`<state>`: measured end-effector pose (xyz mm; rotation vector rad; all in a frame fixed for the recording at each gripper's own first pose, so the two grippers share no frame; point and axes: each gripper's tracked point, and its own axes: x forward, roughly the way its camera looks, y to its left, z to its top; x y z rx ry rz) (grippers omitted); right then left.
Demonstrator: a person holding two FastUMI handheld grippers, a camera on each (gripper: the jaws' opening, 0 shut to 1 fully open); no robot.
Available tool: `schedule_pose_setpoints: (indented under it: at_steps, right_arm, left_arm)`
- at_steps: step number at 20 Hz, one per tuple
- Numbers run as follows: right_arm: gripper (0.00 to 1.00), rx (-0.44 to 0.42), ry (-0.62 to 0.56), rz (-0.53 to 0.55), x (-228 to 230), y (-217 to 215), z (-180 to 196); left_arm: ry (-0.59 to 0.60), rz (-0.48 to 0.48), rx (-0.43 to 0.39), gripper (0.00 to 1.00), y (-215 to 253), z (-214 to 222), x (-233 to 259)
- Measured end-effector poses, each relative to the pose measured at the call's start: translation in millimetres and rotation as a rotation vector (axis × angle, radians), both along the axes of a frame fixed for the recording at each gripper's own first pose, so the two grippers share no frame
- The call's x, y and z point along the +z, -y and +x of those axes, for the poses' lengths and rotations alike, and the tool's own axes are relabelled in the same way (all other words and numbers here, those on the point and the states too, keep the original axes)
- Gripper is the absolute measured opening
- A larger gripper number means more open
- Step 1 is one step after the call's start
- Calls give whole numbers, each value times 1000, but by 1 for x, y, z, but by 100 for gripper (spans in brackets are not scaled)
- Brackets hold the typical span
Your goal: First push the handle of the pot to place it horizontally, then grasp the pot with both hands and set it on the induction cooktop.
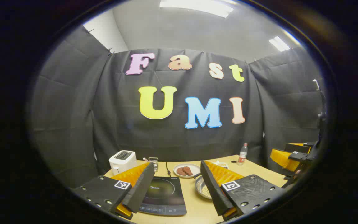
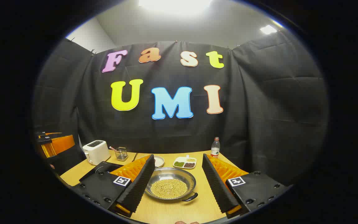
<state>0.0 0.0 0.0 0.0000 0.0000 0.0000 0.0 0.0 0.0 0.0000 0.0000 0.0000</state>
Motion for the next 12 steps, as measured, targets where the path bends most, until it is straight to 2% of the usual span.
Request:
schedule_pose_setpoints:
  at_steps: [11, 12]
  right_arm:
    - [98, 38, 1, -11, 11, 1, -4]
    - [98, 37, 5, -11, 12, 3, -4]
  left_arm:
    - [5, -3, 53, 84, -14, -24, 1]
    - [7, -6, 57, 90, -15, -24, 3]
